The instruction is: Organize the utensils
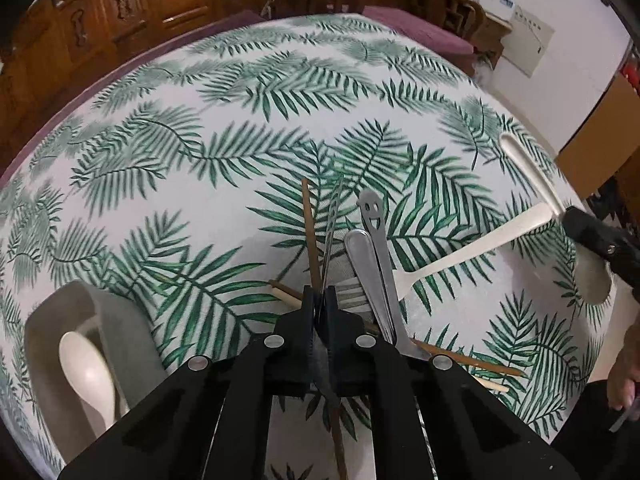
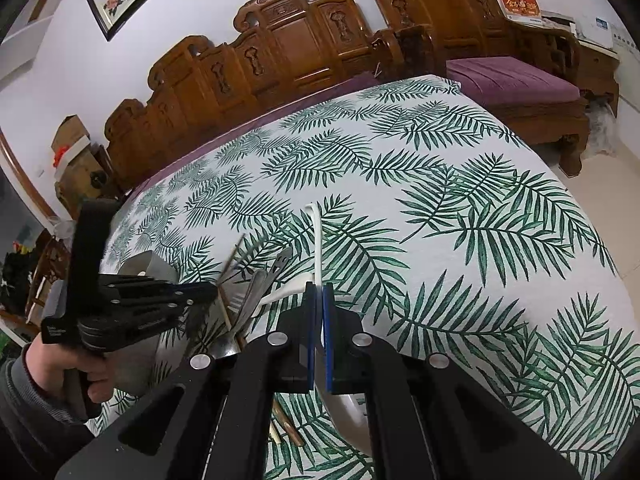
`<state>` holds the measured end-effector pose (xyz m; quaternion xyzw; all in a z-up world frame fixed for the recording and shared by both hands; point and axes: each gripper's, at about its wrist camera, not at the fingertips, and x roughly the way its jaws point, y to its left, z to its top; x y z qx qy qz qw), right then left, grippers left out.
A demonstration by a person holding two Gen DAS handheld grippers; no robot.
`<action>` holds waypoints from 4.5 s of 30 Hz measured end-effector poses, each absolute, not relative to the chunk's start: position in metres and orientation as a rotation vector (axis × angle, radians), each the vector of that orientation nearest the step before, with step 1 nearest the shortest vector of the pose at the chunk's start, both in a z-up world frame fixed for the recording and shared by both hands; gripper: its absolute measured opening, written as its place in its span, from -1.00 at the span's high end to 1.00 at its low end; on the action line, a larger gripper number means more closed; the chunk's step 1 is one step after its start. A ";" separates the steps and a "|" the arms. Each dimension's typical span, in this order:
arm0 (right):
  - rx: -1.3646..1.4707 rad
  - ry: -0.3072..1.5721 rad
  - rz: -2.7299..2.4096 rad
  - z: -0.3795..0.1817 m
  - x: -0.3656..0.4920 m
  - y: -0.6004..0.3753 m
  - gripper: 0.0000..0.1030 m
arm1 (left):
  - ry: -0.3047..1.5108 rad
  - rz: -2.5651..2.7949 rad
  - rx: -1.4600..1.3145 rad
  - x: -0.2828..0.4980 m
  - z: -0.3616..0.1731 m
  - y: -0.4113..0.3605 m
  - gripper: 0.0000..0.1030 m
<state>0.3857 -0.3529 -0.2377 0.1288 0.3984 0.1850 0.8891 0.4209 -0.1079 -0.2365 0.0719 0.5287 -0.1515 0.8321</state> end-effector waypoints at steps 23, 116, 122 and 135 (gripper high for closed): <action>0.276 0.821 0.384 -0.235 0.383 -0.356 0.91 | 1.140 -0.294 0.173 0.404 -0.250 -0.109 0.91; 0.200 0.992 0.720 -0.244 0.362 -0.053 0.85 | 0.877 -0.025 -0.123 0.307 -0.180 0.114 0.98; 0.206 0.961 0.735 -0.236 0.365 -0.068 0.85 | 0.879 -0.036 -0.117 0.308 -0.180 0.107 0.98; -0.052 0.737 0.550 -0.186 0.360 -0.191 0.85 | 0.850 -0.165 -0.090 0.305 -0.175 0.048 0.72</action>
